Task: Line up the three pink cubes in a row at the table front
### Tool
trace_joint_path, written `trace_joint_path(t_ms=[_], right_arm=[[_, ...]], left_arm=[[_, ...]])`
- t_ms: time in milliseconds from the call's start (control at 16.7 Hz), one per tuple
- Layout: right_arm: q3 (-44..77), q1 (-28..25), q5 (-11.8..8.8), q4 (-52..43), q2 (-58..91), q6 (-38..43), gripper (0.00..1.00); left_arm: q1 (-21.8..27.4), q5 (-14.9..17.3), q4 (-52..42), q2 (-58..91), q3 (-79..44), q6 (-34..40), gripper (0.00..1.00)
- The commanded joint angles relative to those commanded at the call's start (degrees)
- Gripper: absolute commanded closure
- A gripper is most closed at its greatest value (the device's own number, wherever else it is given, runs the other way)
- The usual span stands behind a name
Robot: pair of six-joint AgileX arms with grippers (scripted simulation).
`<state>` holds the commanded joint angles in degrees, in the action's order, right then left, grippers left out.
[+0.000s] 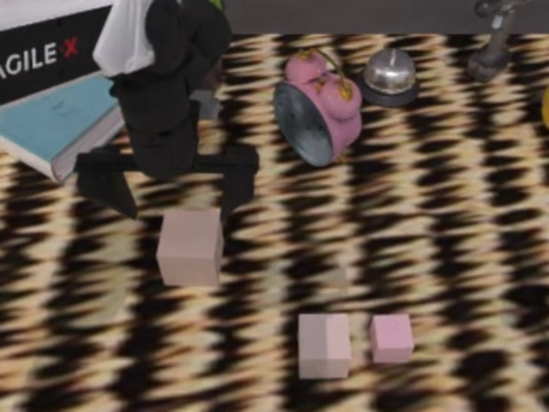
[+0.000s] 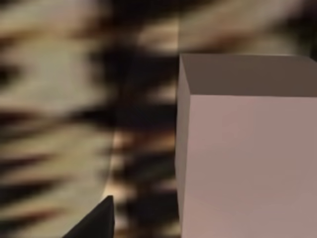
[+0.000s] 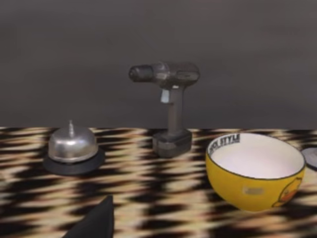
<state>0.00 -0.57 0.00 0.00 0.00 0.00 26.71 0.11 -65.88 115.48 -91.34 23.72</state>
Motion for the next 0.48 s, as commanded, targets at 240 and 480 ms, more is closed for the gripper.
trace_joint_path(t_ms=[240,480], right_arm=[[0.0,0.0,0.0,0.0,0.0,0.0,0.00],[0.0,0.0,0.0,0.0,0.0,0.0,0.00]], left_arm=[[0.1,0.0,4.2,1.4,2.9,-0.2,0.00],[0.1,0.0,14.4,4.9,9.0,-0.2,0.00]])
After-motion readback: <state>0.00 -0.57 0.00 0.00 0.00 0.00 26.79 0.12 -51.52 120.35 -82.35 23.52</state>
